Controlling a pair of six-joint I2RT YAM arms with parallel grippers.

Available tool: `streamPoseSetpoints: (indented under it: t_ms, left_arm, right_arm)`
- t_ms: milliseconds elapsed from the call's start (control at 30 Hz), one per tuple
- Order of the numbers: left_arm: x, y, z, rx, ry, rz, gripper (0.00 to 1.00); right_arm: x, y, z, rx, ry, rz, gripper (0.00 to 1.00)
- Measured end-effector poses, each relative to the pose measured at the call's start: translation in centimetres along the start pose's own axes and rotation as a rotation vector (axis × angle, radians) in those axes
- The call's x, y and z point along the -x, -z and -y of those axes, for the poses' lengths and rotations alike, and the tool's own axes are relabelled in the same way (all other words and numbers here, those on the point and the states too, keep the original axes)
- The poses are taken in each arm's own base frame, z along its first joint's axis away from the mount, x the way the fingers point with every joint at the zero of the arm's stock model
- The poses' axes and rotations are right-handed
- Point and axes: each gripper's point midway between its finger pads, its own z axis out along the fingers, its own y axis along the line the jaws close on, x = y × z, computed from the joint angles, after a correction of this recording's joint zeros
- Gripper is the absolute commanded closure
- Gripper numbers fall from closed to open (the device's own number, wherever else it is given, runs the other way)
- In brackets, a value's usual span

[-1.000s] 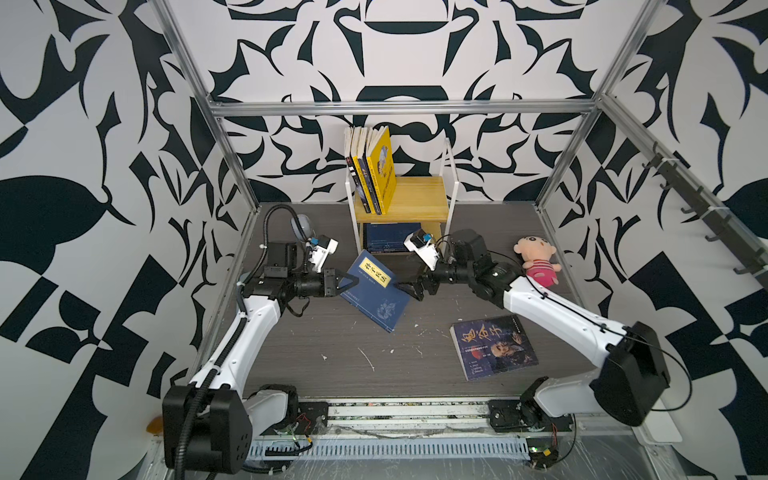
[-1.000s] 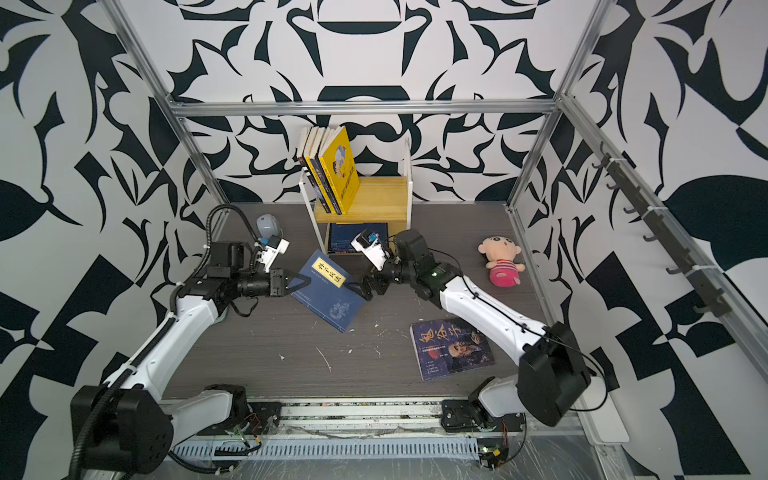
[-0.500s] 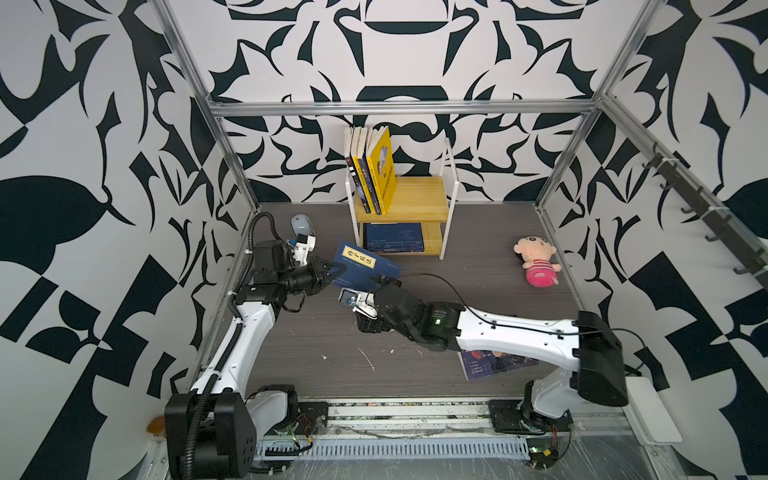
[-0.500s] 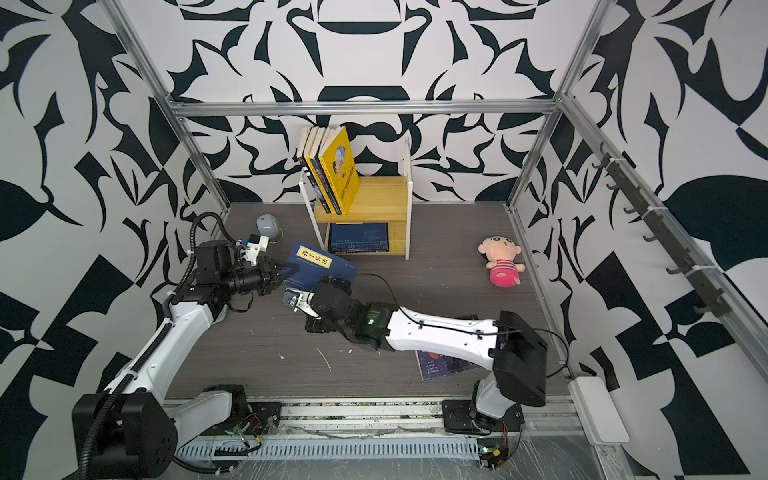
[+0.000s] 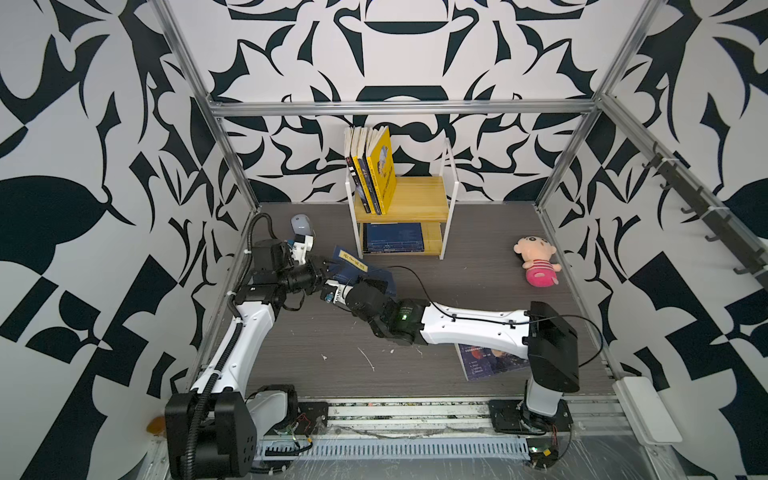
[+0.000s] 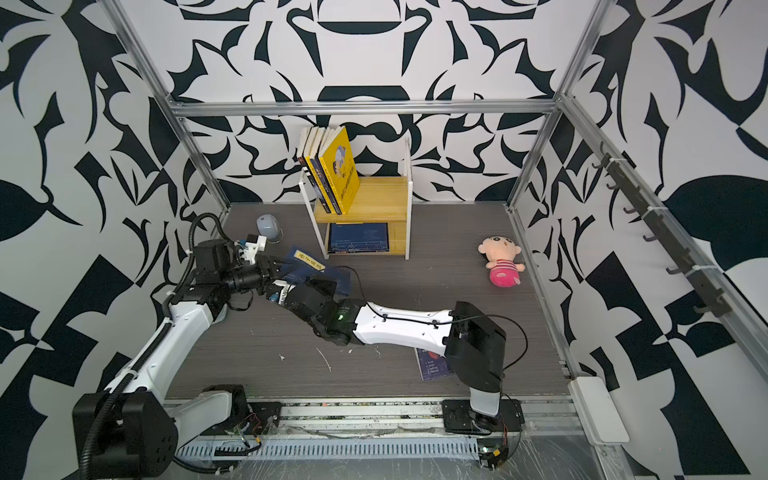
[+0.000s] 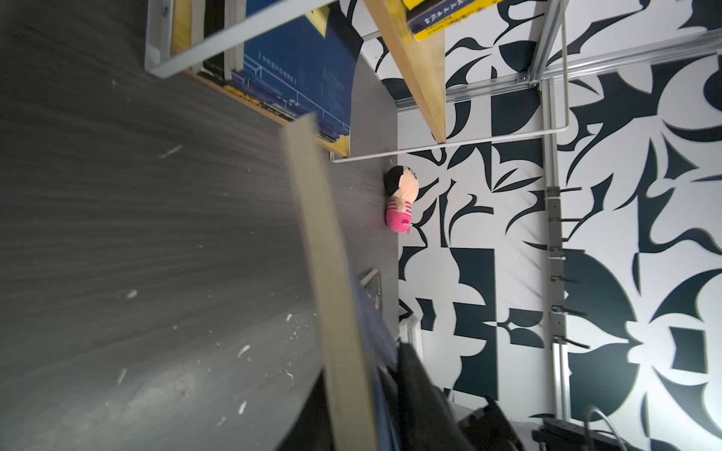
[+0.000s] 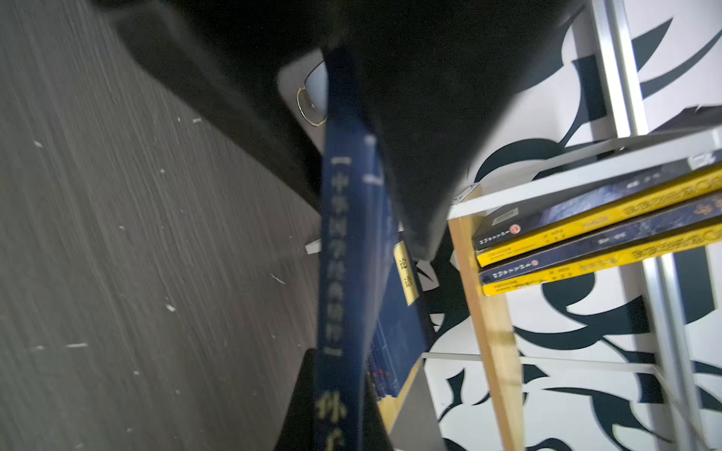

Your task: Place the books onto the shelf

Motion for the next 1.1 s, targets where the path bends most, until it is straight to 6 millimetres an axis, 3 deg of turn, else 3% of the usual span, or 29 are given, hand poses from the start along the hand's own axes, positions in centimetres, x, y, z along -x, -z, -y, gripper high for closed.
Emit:
streamPoseSetpoints:
  t_ms: [133,267,400,500,833,1100]
  left_arm:
    - [0.6,0.6,-0.6,0.028,-0.062,0.038,0.29]
    - [1.2,1.5,-1.2,0.072,-0.189,0.083,0.1]
    - [2.2,2.5,-2.2,0.141,-0.299,0.133,0.02]
    - [3.4,3.6,-3.6,0.229,-0.362,0.188,0.0]
    - [6.2,7.0,-7.4,0.509,-0.529,0.29,0.0]
    - [6.6,8.3,-9.6,0.602,-0.545,0.306,0.0]
  right_arm:
    - [-1.6,0.0,1.1,0.055,0.03,-0.009,1.0]
    - [-3.8,1.4,3.4,0.135,0.022,0.033,1.0]
    - [-5.5,2.3,7.0,0.164,-0.014,0.081,1.0]
    - [-7.2,1.8,8.6,0.155,0.01,0.071,1.0]
    - [-11.2,-3.4,4.8,0.196,0.234,-0.014,1.0]
    - [-11.8,-6.9,5.9,0.118,0.341,-0.031,1.0]
